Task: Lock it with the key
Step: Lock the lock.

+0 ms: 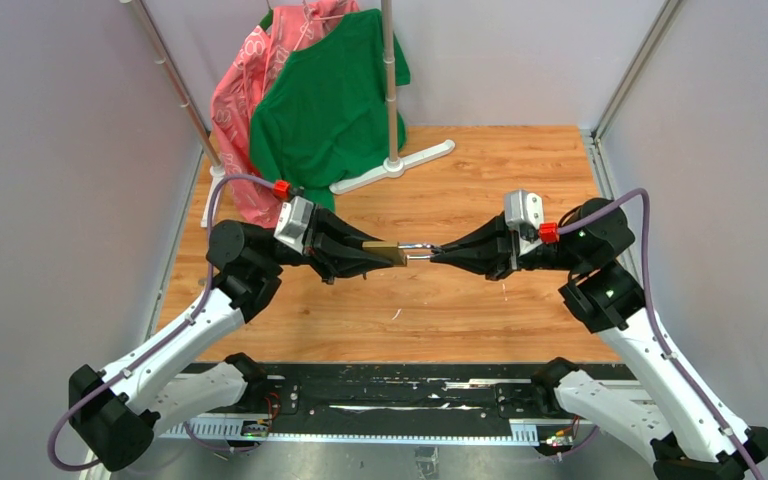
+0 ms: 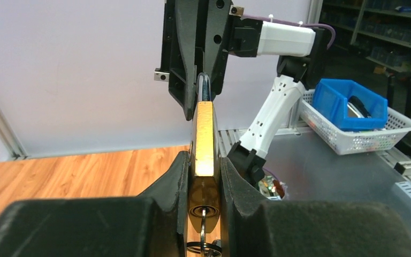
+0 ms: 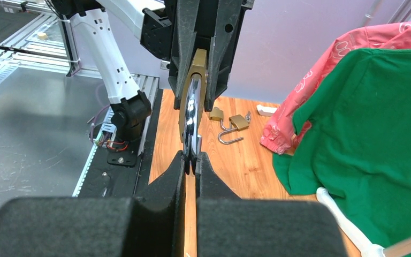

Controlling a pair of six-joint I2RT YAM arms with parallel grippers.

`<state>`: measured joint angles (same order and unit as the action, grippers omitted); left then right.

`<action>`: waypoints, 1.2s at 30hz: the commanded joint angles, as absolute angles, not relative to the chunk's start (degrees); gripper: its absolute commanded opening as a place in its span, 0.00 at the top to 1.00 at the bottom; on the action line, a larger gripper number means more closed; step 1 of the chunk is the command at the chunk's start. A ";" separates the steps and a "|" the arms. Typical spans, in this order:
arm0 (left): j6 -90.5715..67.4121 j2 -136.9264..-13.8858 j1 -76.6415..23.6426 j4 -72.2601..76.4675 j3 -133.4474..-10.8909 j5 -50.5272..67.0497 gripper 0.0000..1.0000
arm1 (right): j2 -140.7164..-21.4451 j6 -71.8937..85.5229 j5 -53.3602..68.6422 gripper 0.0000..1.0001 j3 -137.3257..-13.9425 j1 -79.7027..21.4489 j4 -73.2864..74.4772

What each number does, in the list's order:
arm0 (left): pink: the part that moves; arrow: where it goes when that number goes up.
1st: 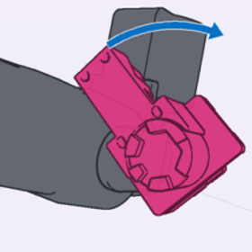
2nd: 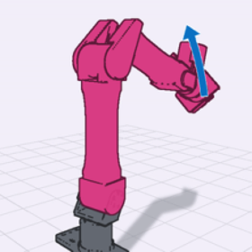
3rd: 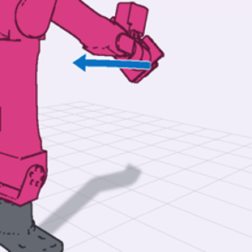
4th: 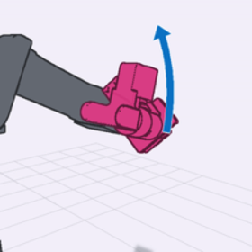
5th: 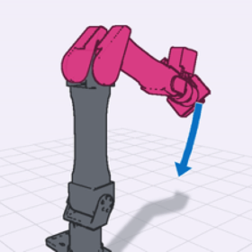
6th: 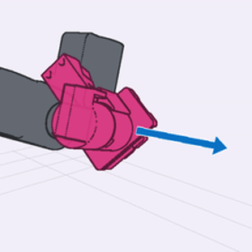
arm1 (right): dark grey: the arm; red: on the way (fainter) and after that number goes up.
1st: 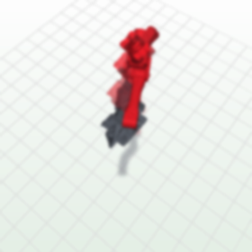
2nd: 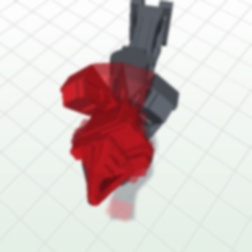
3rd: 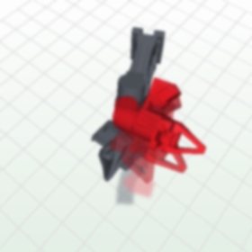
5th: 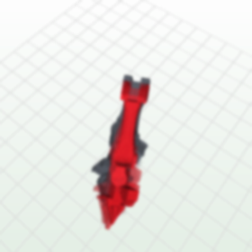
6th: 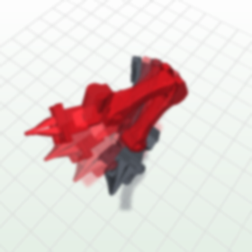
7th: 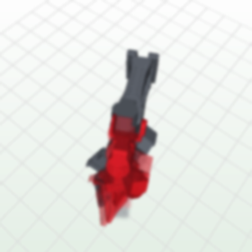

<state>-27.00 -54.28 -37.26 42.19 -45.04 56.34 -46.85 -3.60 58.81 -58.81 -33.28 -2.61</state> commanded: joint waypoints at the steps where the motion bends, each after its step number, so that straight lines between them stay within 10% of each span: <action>1: -21.87 -54.25 -39.34 50.19 -49.07 54.47 1.00 | -47.88 -1.79 58.29 1.00 -58.31 -34.99 1.04; 36: -17.80 -59.37 -45.79 57.47 -49.31 48.50 1.00 | -49.85 4.16 49.15 1.00 -47.91 -39.25 -8.70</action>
